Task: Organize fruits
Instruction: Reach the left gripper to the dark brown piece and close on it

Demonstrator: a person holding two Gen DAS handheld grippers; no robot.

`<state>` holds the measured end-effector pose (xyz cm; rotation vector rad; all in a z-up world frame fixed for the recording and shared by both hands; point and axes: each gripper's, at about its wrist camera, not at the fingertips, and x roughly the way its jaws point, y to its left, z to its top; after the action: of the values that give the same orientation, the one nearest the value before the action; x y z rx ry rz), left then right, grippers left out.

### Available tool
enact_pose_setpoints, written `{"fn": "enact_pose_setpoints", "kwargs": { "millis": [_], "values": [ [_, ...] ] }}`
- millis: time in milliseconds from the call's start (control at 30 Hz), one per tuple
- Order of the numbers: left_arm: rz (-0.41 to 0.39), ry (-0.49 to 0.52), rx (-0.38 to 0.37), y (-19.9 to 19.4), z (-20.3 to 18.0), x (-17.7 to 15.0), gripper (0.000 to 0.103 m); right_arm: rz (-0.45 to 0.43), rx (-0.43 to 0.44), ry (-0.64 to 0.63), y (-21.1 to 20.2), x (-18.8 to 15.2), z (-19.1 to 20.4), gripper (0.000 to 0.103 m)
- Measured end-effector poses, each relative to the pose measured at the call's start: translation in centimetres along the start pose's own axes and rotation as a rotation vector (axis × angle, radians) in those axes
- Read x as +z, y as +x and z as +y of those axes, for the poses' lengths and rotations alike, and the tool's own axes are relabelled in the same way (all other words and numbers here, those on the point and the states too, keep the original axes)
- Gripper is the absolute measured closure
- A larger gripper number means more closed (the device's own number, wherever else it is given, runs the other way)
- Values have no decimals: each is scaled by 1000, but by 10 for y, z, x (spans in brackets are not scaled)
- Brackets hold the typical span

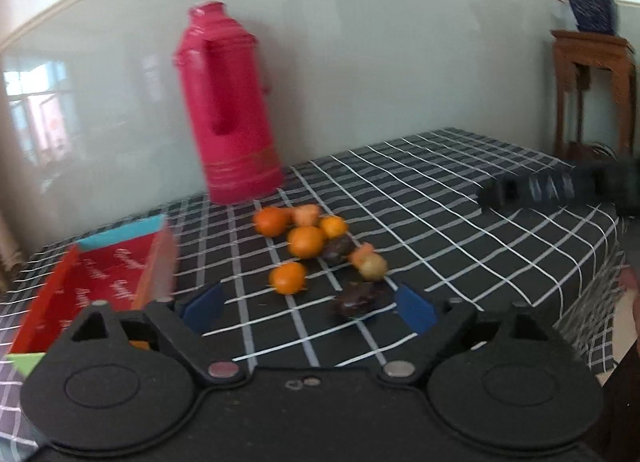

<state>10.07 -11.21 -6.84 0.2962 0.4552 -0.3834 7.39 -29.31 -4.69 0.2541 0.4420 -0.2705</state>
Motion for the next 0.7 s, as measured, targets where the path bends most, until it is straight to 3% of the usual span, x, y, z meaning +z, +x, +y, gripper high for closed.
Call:
{"fn": "enact_pose_setpoints", "kwargs": {
  "millis": [167, 300, 567, 700],
  "values": [
    [21, 10, -53, 29, -10, -2, 27, -47, -42, 27, 14, 10, -7, 0],
    [27, -4, -80, 46, -12, -5, 36, -76, -82, 55, 20, -2, -15, 0],
    [107, -79, -123, 79, -7, -17, 58, -48, -113, 85, 34, -8, -21, 0],
    [102, -85, -124, 83, -8, -19, 59, -30, -113, 90, 39, -10, -19, 0]
  ]
}}
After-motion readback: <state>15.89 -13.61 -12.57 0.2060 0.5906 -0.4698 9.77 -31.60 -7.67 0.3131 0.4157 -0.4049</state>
